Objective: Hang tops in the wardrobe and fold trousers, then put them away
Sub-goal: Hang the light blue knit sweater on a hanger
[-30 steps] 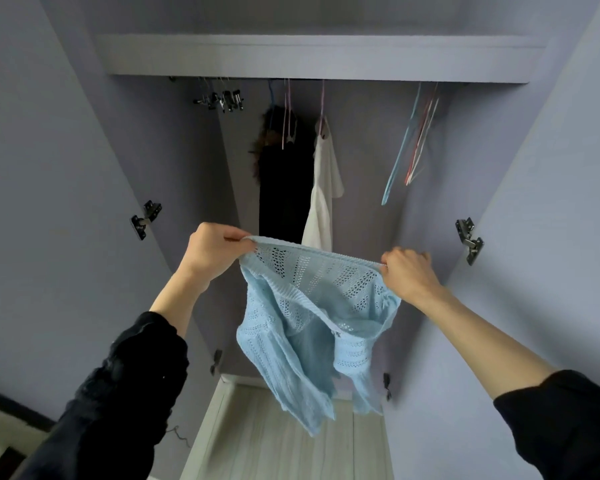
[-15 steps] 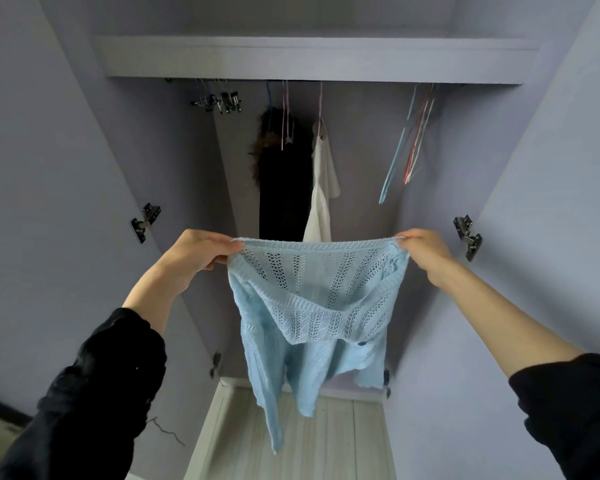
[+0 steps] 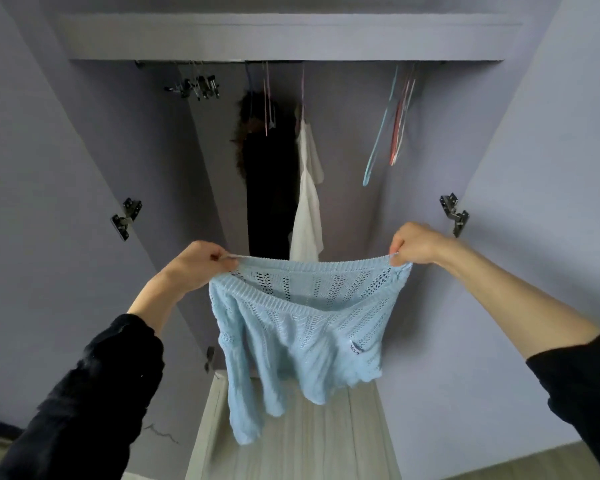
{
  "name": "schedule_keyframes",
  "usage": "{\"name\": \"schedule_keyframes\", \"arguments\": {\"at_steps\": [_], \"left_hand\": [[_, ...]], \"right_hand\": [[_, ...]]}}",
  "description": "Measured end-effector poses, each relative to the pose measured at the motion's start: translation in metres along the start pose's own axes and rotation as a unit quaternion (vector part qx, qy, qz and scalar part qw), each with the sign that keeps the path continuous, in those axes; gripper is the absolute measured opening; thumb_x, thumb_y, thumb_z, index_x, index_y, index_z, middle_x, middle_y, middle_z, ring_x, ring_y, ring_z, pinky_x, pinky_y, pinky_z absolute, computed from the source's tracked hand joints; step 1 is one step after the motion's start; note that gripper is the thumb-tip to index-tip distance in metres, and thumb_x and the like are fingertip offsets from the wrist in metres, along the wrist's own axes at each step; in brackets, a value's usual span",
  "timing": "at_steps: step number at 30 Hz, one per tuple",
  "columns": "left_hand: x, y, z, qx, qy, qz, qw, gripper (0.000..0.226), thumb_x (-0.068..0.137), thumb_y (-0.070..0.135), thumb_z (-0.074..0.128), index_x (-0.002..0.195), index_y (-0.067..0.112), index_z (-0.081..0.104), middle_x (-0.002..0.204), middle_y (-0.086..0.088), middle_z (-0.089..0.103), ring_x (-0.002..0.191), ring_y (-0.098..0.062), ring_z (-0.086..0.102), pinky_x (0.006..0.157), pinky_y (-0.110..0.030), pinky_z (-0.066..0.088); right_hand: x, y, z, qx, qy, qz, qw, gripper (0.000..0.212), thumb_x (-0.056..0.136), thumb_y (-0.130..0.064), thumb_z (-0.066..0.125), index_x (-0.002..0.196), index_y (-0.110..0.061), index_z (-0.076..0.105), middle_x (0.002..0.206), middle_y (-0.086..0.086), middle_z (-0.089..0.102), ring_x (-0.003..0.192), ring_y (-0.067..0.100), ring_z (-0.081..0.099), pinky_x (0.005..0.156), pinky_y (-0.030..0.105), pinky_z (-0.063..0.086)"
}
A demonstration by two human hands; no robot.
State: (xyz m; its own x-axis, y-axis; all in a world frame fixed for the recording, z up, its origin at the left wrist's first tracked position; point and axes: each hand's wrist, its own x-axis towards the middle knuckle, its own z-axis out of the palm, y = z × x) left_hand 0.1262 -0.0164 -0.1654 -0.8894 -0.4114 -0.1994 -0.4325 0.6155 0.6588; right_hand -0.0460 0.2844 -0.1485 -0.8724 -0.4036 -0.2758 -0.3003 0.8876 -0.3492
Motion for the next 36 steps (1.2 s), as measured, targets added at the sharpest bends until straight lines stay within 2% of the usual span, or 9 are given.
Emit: {"name": "schedule_keyframes", "arguments": {"at_steps": [3,7,16,20,24,27,28,32,36], "left_hand": [[0.001,-0.004,0.014,0.129,-0.03,0.01,0.991,0.012,0.082,0.029,0.071,0.078,0.021,0.063,0.085,0.0,0.063,0.08,-0.015,0.056,0.074,-0.027,0.045],[-0.001,-0.015,0.025,0.22,0.001,-0.013,0.976,0.021,0.083,0.023,0.069,0.104,0.017,0.069,0.101,-0.002,0.065,0.102,-0.024,0.055,0.099,-0.041,0.04],[0.023,0.011,0.02,0.223,0.235,-0.017,0.946,0.017,0.087,0.016,0.054,0.086,0.014,0.071,0.072,-0.004,0.06,0.071,-0.026,0.047,0.081,-0.037,0.035],[0.05,0.028,0.023,0.038,0.252,-0.07,0.964,0.013,0.082,0.01,0.058,0.076,0.008,0.069,0.066,-0.009,0.056,0.069,-0.026,0.048,0.066,-0.033,0.043],[0.075,0.064,0.032,-0.229,0.196,-0.108,0.947,0.012,0.079,-0.003,0.063,0.083,0.005,0.071,0.055,-0.001,0.063,0.058,-0.013,0.061,0.061,-0.022,0.048],[0.087,0.081,0.039,-0.291,0.13,-0.145,0.937,0.018,0.08,-0.01,0.06,0.081,0.005,0.068,0.044,0.004,0.061,0.04,0.0,0.057,0.043,-0.015,0.032],[0.091,0.085,0.04,-0.297,0.115,-0.149,0.936,0.018,0.08,-0.011,0.059,0.082,0.005,0.068,0.045,0.003,0.062,0.04,0.0,0.057,0.045,-0.016,0.03],[0.104,0.098,0.044,-0.262,0.063,-0.144,0.952,0.017,0.081,-0.009,0.061,0.08,0.007,0.067,0.052,-0.002,0.066,0.044,-0.003,0.061,0.049,-0.021,0.028],[0.118,0.105,0.041,-0.26,0.046,-0.145,0.954,0.017,0.083,-0.008,0.06,0.077,0.007,0.066,0.051,-0.003,0.065,0.044,-0.004,0.061,0.046,-0.019,0.026]], "right_hand": [[-0.001,-0.002,0.004,-0.024,0.057,0.025,0.998,0.021,0.084,-0.002,0.06,0.102,0.005,0.068,0.109,0.019,0.067,0.106,0.03,0.062,0.087,0.037,0.052],[0.004,-0.002,0.004,-0.035,0.105,0.018,0.994,0.022,0.086,0.0,0.051,0.098,-0.001,0.069,0.105,0.015,0.066,0.099,0.033,0.062,0.09,0.039,0.05],[0.055,0.01,0.002,-0.002,0.111,-0.003,0.994,0.024,0.083,0.002,0.052,0.096,-0.004,0.071,0.105,0.016,0.068,0.098,0.034,0.062,0.087,0.04,0.052],[0.089,0.017,-0.011,0.063,0.095,-0.027,0.993,0.022,0.082,0.001,0.054,0.097,0.003,0.069,0.105,0.016,0.069,0.101,0.029,0.064,0.079,0.035,0.052],[0.129,0.029,-0.022,0.114,0.043,-0.029,0.992,0.02,0.084,-0.003,0.058,0.094,-0.006,0.074,0.098,0.009,0.072,0.078,0.015,0.061,0.073,0.021,0.045],[0.151,0.033,-0.022,0.183,0.019,0.0,0.983,0.019,0.088,-0.007,0.054,0.096,0.0,0.07,0.089,0.012,0.071,0.06,0.015,0.061,0.061,0.022,0.047],[0.158,0.033,-0.022,0.194,0.018,0.003,0.981,0.02,0.089,-0.005,0.052,0.098,0.002,0.068,0.092,0.014,0.07,0.063,0.018,0.063,0.061,0.023,0.047],[0.187,0.023,-0.025,0.145,0.025,-0.013,0.989,0.031,0.095,-0.014,0.05,0.12,0.002,0.059,0.124,0.02,0.059,0.115,0.033,0.056,0.097,0.032,0.041],[0.213,0.002,-0.027,0.224,0.073,-0.001,0.972,0.044,0.097,-0.024,0.049,0.132,0.001,0.045,0.134,0.018,0.051,0.123,0.032,0.049,0.097,0.031,0.039]]}}
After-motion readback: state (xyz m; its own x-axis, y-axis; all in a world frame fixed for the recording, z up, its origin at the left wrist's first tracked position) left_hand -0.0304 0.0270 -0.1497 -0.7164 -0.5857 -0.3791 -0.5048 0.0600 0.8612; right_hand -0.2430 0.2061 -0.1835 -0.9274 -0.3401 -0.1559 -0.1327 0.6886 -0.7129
